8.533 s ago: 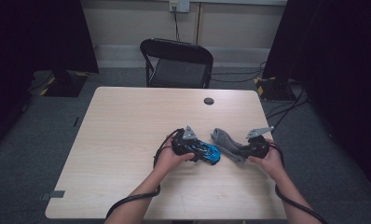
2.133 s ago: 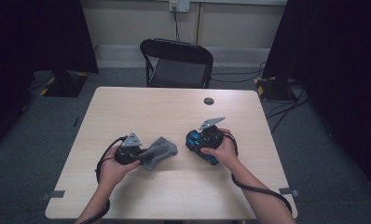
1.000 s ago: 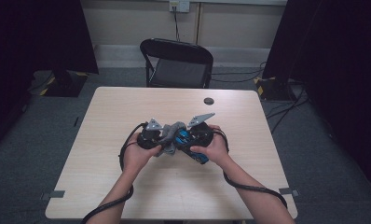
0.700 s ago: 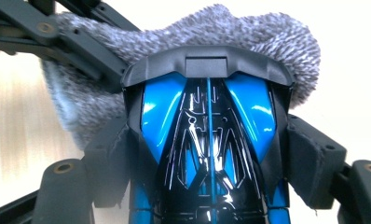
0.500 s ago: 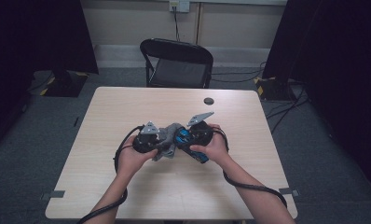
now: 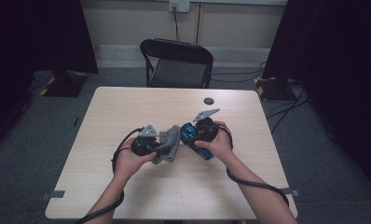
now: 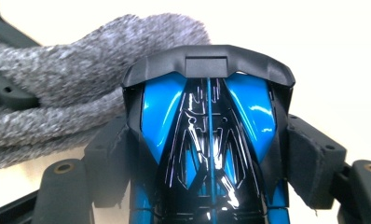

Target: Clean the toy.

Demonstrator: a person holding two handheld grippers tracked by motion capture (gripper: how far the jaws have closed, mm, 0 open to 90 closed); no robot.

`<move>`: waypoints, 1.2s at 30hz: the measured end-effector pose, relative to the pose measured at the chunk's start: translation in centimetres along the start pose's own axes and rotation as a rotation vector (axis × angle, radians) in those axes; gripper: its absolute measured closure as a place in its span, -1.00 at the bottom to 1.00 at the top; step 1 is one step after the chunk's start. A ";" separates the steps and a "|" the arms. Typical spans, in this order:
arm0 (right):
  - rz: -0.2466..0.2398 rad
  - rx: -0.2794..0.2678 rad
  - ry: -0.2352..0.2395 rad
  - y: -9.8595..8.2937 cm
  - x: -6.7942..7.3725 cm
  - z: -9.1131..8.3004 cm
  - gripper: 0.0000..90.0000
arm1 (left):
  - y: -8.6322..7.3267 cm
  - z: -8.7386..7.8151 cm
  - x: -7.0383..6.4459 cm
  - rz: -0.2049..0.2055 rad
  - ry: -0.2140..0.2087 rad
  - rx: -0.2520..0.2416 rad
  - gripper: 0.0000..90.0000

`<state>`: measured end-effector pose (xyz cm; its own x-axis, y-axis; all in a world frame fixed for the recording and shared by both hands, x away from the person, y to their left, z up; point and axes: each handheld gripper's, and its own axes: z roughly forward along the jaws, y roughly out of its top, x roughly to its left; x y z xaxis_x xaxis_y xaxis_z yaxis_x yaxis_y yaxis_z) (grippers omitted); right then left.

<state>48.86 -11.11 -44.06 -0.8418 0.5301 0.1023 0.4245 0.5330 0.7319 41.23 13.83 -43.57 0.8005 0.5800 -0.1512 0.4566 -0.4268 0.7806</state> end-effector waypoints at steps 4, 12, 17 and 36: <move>0.006 -0.003 -0.015 0.1 -0.4 -0.2 -0.43 | -0.2 0.0 -0.1 0.001 -0.010 0.005 0.72; 0.033 -0.018 -0.034 0.0 -1.7 -1.2 -0.43 | -1.1 -1.5 0.7 -0.017 0.017 0.019 0.72; 0.027 -0.015 -0.027 -0.5 -1.7 -1.7 -0.43 | -1.8 -3.2 2.7 -0.079 0.096 -0.022 0.72; -0.036 -0.006 0.077 -0.5 1.7 -0.2 -0.43 | 1.3 -0.5 4.8 -0.149 0.214 -0.058 0.72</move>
<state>47.17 -10.57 -44.14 -0.8799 0.4578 0.1272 0.3915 0.5469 0.7400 45.45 16.38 -42.92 0.6233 0.7693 -0.1402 0.5352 -0.2890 0.7938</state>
